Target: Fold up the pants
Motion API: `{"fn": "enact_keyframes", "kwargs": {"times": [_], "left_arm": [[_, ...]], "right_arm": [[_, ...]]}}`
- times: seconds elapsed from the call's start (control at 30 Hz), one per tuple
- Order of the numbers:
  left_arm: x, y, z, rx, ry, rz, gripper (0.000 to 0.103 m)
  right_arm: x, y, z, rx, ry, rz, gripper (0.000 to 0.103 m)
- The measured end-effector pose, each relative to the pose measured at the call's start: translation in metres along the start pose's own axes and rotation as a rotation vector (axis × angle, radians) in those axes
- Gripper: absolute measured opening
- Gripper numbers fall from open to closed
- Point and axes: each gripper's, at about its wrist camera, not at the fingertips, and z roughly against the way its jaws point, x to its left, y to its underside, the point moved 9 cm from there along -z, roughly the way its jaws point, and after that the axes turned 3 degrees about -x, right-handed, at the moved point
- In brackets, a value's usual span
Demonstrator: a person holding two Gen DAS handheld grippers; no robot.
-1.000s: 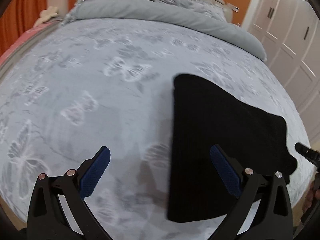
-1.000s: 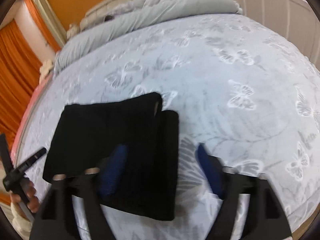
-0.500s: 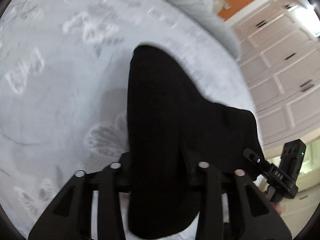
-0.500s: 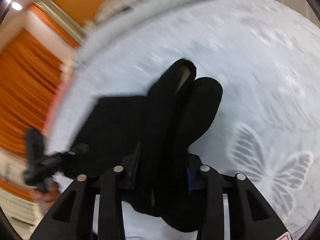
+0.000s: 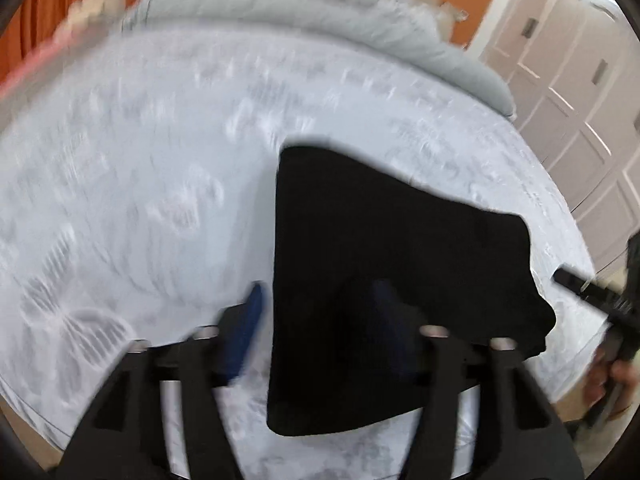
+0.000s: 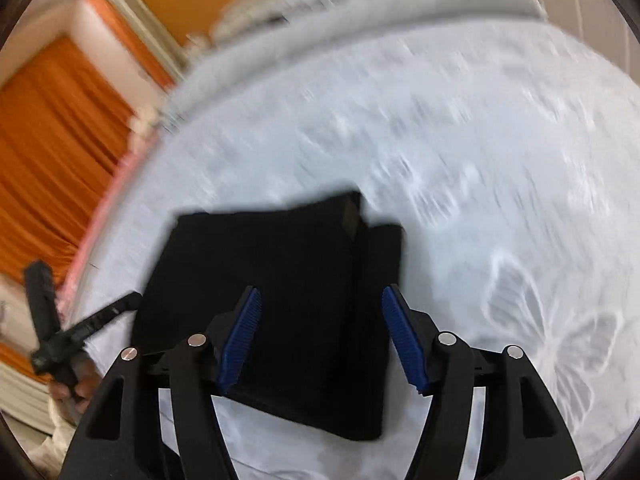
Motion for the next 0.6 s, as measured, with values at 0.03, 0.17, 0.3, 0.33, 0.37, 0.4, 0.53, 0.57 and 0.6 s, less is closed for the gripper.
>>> {"fn": "enact_keyframes", "kwargs": {"times": [0.03, 0.17, 0.3, 0.33, 0.37, 0.4, 0.53, 0.57, 0.6], "left_arm": [[-0.003, -0.006, 0.010, -0.050, -0.029, -0.029, 0.085], [-0.032, -0.011, 0.026, -0.144, -0.077, -0.167, 0.090], [-0.048, -0.007, 0.007, -0.075, -0.044, -0.157, 0.090], [-0.047, -0.005, 0.003, -0.059, -0.039, -0.147, 0.090], [-0.049, -0.006, -0.002, -0.044, -0.038, -0.135, 0.090], [-0.048, -0.005, -0.006, -0.033, -0.042, -0.121, 0.090], [-0.051, -0.009, -0.009, -0.052, -0.080, -0.114, 0.090], [-0.050, -0.009, -0.009, -0.058, -0.093, -0.116, 0.090], [-0.050, -0.008, -0.009, -0.060, -0.099, -0.118, 0.090]], "right_arm": [[0.005, -0.001, -0.004, 0.006, -0.004, 0.007, 0.063], [0.011, 0.021, -0.048, 0.149, 0.056, 0.042, 0.063], [0.020, 0.024, -0.065, 0.147, 0.138, 0.167, 0.028], [0.023, 0.026, -0.066, 0.150, 0.123, 0.167, 0.027], [0.021, 0.028, -0.063, 0.138, 0.132, 0.180, 0.013], [0.026, 0.030, -0.052, 0.117, 0.127, 0.208, 0.011], [0.039, 0.009, -0.017, 0.002, 0.078, 0.216, 0.006], [0.040, 0.006, -0.007, -0.015, 0.072, 0.217, 0.006], [0.037, 0.004, -0.001, -0.019, 0.078, 0.226, 0.007]]}}
